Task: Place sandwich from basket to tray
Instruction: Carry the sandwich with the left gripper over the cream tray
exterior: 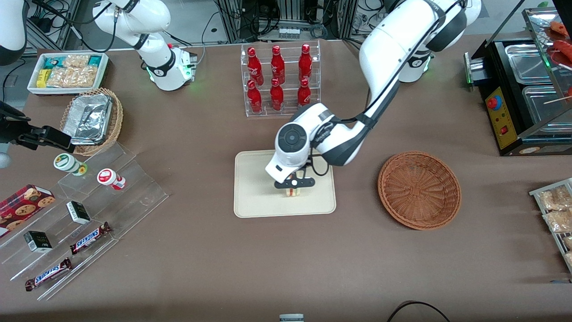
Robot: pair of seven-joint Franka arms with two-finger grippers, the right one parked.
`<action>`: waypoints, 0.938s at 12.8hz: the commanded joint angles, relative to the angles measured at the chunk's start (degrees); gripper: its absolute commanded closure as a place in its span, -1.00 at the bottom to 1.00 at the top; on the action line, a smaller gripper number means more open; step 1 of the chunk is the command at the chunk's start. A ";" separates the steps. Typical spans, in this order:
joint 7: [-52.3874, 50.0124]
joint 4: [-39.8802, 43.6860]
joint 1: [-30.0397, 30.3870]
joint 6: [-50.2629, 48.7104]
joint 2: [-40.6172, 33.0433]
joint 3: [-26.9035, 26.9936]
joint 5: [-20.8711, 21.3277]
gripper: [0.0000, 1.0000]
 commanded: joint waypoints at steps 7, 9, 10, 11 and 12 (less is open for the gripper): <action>-6.59 4.30 -2.84 -0.14 4.17 1.11 4.63 1.00; -9.40 4.30 -2.93 -0.14 4.44 1.11 4.63 1.00; -10.28 4.30 -3.01 -0.06 4.70 1.11 4.72 1.00; -10.38 4.48 -3.54 -0.06 5.22 1.20 4.81 0.78; -10.38 5.00 -3.54 -0.06 5.40 1.20 4.81 -0.14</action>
